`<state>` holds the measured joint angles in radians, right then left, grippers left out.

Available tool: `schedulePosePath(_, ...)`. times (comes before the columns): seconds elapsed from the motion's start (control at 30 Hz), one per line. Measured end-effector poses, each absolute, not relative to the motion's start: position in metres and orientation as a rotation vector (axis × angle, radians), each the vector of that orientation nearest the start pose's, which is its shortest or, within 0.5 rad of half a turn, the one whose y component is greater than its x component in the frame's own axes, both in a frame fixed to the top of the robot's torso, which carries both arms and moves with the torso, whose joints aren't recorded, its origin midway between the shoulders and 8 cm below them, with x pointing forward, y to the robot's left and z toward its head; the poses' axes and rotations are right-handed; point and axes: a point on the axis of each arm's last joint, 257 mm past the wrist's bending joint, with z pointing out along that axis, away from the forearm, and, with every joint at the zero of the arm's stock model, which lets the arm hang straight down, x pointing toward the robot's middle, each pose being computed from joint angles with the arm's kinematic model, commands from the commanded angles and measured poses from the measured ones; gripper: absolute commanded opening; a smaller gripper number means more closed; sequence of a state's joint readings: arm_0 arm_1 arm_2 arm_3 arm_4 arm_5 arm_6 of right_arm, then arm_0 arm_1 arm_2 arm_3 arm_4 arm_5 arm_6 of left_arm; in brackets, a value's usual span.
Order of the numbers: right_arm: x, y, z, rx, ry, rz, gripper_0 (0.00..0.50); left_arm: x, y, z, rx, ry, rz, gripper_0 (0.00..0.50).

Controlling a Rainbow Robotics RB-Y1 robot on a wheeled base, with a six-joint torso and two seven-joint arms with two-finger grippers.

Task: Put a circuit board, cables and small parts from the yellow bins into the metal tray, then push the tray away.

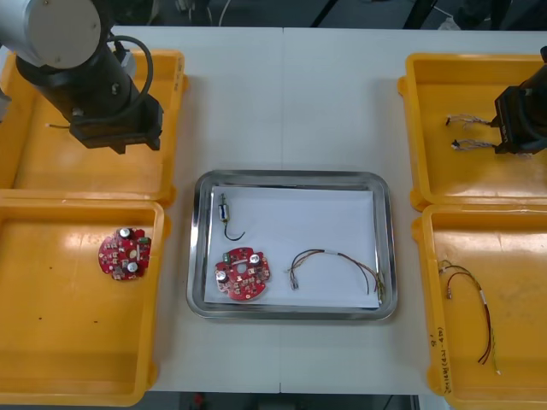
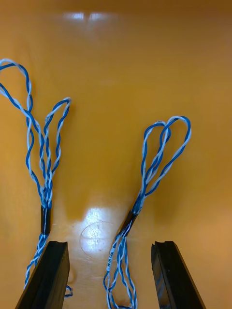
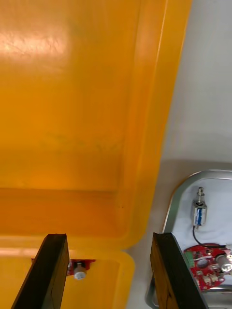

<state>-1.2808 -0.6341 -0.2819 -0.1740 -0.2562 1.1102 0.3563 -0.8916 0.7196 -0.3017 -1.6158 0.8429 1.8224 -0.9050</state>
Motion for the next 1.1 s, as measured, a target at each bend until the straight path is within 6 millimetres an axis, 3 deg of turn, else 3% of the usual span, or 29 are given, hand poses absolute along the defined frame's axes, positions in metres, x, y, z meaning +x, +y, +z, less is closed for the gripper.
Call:
schedulePosePath(0.43,0.615,-0.419,-0.202,-2.472,-2.426,-0.533,0.5,0.549,0.262,-0.126,-0.184,2.697,-0.114,0.5)
schedulePosePath(0.77,0.612,-0.426,-0.215,-2.49,-2.42,-0.517,0.5,0.561,0.295,-0.134,0.124,2.697,-0.011,0.5)
schedulePosePath(1.1,0.613,-0.424,-0.215,-2.487,-2.418,-0.527,0.5,0.575,0.321,-0.136,0.034,2.679,-0.011,0.5)
